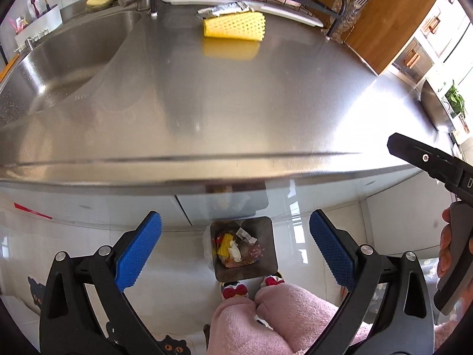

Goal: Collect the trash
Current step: 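Raise both tools toward the yellow net and foil wrapper on the counter, then grasp the yellow foam net with the left gripper while the right grasps the foil wrapper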

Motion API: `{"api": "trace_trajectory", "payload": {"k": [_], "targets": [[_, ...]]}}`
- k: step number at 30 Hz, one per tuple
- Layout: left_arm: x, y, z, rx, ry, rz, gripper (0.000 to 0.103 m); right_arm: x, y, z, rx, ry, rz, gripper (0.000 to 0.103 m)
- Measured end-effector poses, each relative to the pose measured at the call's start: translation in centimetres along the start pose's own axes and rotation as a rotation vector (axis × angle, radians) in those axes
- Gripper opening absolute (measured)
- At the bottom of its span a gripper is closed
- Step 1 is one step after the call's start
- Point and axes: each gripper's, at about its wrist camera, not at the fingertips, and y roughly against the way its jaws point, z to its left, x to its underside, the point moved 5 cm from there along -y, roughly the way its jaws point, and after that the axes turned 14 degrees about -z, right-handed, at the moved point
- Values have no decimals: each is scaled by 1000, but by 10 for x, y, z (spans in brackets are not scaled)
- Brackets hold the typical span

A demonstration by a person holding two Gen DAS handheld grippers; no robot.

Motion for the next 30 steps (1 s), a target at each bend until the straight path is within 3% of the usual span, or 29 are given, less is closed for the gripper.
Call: {"api": "trace_trajectory", "payload": {"k": [13,19,30], "targets": [[-102,-33,18,-51,11,-108,95,-89,-43,14,-92,14,-52,100],[-133,-63,28,-59,44,-125,94,-125,-81,16,-143,37,-15,85],[-183,-108,22,-28,14,-123,89,-187,-139,39,-220,85,-20,82]]}}
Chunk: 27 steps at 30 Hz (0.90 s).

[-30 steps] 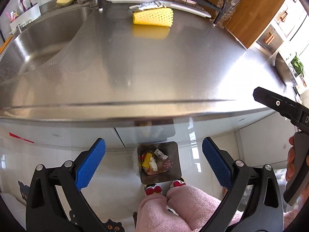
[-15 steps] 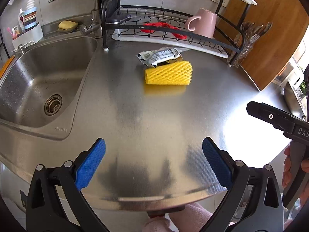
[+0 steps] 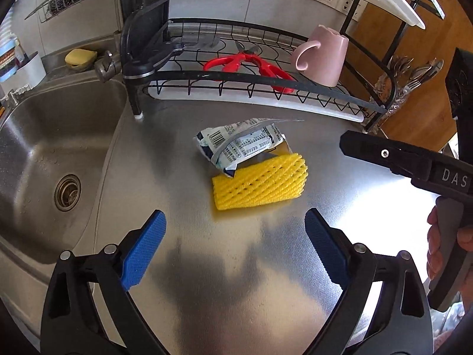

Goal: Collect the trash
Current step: 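Grasp the yellow foam net with the left gripper while the right grasps the foil wrapper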

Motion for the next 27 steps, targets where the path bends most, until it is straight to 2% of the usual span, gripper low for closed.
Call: {"api": "trace_trajectory", "payload": {"k": [6,10,14,17,18,19,20,21,22,23,25,26,27], "targets": [[-7,-13,-6,46,23,38,87,-16,-30,5,-42,-36,67,79],[-10,-23,-9,50,-15,54,87,-28,-43,15,-53,-4,85,78],[-11,-34,-3,51,11,63,84,-34,-63,21,-69,-3,102,78],[-11,-47,-3,65,13,65,70,-32,-78,24,-74,12,118,78],[-10,-52,-3,74,8,72,56,-31,-83,22,-76,8,126,78],[-7,-58,-2,71,2,85,45,-28,-90,20,-82,-7,137,74],[-5,-63,0,66,-1,95,40,-25,-97,18,-86,-18,152,69],[-5,-65,1,62,1,91,39,-21,-103,16,-84,-23,170,58],[-5,-65,2,62,4,82,33,-17,-110,15,-91,-30,188,51],[-6,-66,3,63,11,82,30,-14,-113,14,-98,-38,201,50],[-6,-66,6,67,19,80,22,-6,-119,13,-93,-25,227,22],[-6,-66,7,65,15,80,18,-3,-120,12,-93,-23,235,19],[-6,-66,8,66,11,80,16,0,-120,11,-93,-19,235,9]]}}
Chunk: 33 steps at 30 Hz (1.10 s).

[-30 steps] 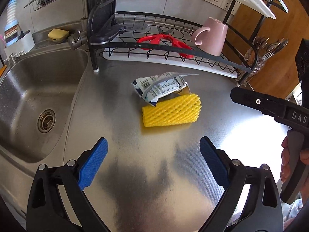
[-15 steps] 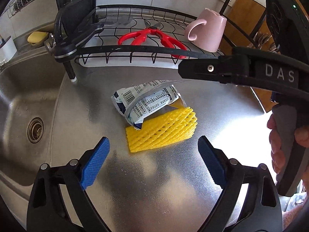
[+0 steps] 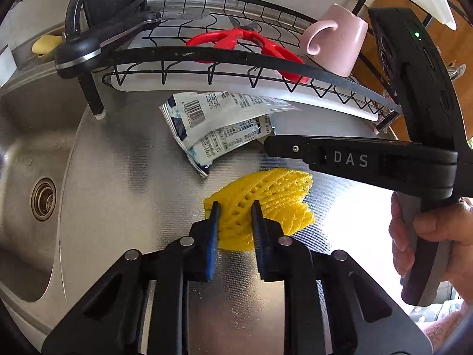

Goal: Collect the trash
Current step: 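Grasp the yellow foam net with the left gripper while the right grasps the foil wrapper, then carry the yellow net and foil wrapper over the bin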

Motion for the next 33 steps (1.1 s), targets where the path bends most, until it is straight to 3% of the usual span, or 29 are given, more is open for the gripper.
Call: {"api": "trace_trajectory", "payload": {"k": [1,3,13,21,33], "targets": [[0,0,0,-1,-3,-2,13,2,1,-1,5,7,-3,4],[2,3,0,-8,-10,-6,10,3,2,-2,2,7,-8,2],[6,43,9,-66,-11,-55,8,13,14,-2,5,37,-25,1],[23,77,-1,-57,-53,-86,8,32,54,-1,34,26,-76,1],[95,131,-39,10,-87,-52,9,129,146,-2,167,-63,-170,1]]}}
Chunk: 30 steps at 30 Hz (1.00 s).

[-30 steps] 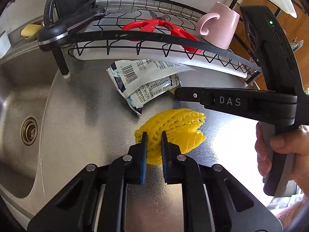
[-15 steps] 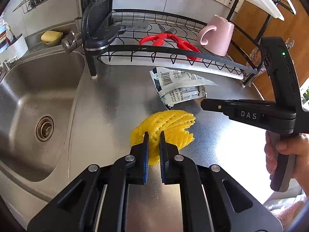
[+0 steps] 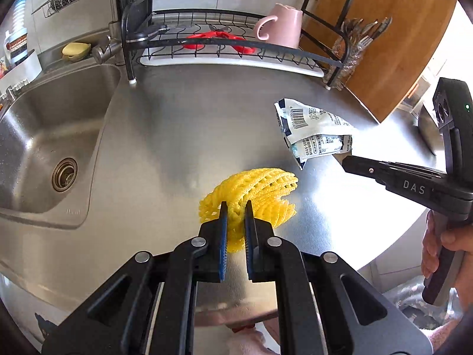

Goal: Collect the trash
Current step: 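Carry the yellow net and foil wrapper over the bin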

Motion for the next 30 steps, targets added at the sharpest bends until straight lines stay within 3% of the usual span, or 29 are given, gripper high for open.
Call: {"api": "trace_trajectory", "payload": {"k": [7,15,23,30], "targets": [[36,21,-29,34,-26,18,9,55,51,-16,7,-63,1,1],[73,52,-51,20,-19,16,9,104,93,-28,-34,-60,38,1],[133,67,-66,-13,21,83,9,154,114,-35,-62,-42,106,1],[196,42,-68,-29,44,184,9,218,101,-54,-36,-51,224,1]]}}
